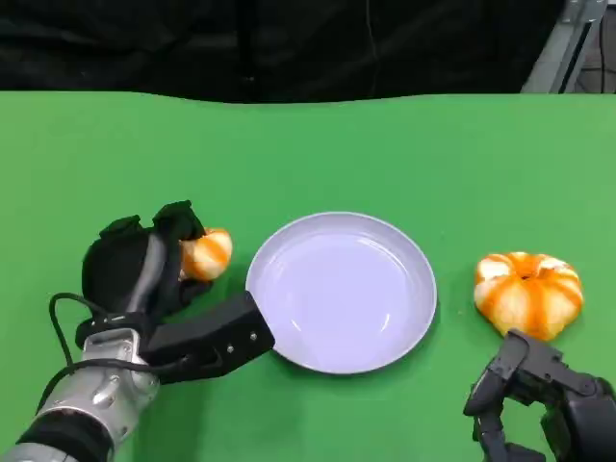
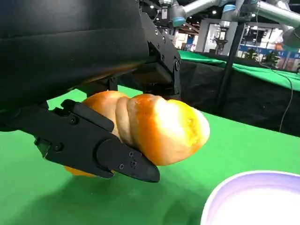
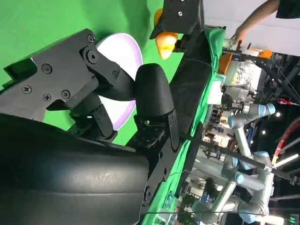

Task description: Grasp the bread from the table and place it into the plate.

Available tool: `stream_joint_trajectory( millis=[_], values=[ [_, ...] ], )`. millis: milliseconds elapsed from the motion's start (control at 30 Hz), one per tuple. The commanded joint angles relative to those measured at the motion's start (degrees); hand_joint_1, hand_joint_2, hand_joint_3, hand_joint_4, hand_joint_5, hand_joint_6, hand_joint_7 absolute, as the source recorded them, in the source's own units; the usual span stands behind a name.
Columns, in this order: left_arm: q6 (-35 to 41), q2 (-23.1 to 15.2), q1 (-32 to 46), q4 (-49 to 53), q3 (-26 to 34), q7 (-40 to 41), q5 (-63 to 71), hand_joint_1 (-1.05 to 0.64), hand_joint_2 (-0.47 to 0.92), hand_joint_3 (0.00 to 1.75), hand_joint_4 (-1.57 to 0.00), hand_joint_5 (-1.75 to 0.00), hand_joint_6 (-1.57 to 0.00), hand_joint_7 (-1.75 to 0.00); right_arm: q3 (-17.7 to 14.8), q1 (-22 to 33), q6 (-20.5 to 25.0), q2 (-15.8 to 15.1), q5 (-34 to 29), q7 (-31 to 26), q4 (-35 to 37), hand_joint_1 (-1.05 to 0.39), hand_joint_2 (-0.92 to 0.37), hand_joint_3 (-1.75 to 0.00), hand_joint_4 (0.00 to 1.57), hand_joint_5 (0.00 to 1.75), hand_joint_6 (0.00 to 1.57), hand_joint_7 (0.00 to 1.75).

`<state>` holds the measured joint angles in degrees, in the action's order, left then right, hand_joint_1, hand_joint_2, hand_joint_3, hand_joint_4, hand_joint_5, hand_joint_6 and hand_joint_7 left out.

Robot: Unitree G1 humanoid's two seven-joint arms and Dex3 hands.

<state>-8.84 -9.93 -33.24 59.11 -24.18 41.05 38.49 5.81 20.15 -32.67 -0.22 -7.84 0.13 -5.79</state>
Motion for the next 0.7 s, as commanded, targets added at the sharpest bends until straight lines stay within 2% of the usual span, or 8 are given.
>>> stream_joint_trajectory(
  millis=[33,133,200,233,267,367,533,700],
  values=[
    [-0.70,-1.18,-0.96,-3.74,0.86,0.64,-0.24,-0.05,0.91,0.09,-0.73,-1.75,-0.65,-1.73,-0.34,0.20,-0.22,-0.70,0.82,0.20,-0.29,-0.14,-0.52,-1.17,0.81,1.75,0.73,1.59],
    [-0.50,-1.12,-0.52,-11.96,1.55,-0.79,-0.37,-0.04,0.90,0.21,-0.73,-1.75,-0.72,-1.66,-0.31,0.31,-0.12,-0.64,1.16,0.32,-0.34,-0.14,-0.52,-1.17,0.81,1.75,0.73,1.58],
    [-0.32,-0.92,0.24,-14.82,1.55,-1.36,-0.06,-0.03,0.88,0.26,-0.73,-1.75,-0.71,-1.67,-0.31,0.33,-0.06,-0.67,1.14,0.41,-0.45,-0.14,-0.53,-1.17,0.81,1.75,0.73,1.58],
    [-0.28,-0.88,0.54,-15.85,1.55,-1.57,0.09,-0.02,0.81,0.38,-0.74,-1.75,-0.70,-1.69,-0.32,0.34,-0.01,-0.68,1.07,0.44,-0.53,-0.14,-0.53,-1.17,0.81,1.75,0.73,1.58],
    [-0.19,-0.88,0.78,-16.54,1.56,-1.75,0.21,-0.02,0.71,0.58,-0.74,-1.75,-0.70,-1.70,-0.34,0.36,0.04,-0.68,1.02,0.47,-0.59,-0.14,-0.53,-1.17,0.81,1.75,0.73,1.58],
    [-0.67,-0.79,1.31,-19.60,1.07,-3.19,0.67,-0.03,0.58,0.86,-0.74,-1.75,-0.72,-1.64,-0.46,0.03,-0.60,-0.67,0.84,0.39,-0.03,-0.14,-0.53,-1.17,0.81,1.75,0.73,1.58],
    [-0.38,-0.80,1.78,-20.82,1.25,-3.96,0.89,-0.03,0.54,0.94,-0.74,-1.75,-0.73,-1.63,-0.49,-0.02,-0.71,-0.65,0.82,0.39,0.07,-0.14,-0.53,-1.17,0.81,1.75,0.72,1.59],
    [-1.05,0.98,2.72,-25.51,-1.63,-7.50,2.13,-0.01,0.54,0.93,-0.70,-1.75,-0.71,-1.58,-0.36,-0.01,-0.33,-0.35,0.81,0.25,0.07,-0.15,-0.53,-1.17,0.82,1.75,0.73,1.58]
  ],
)
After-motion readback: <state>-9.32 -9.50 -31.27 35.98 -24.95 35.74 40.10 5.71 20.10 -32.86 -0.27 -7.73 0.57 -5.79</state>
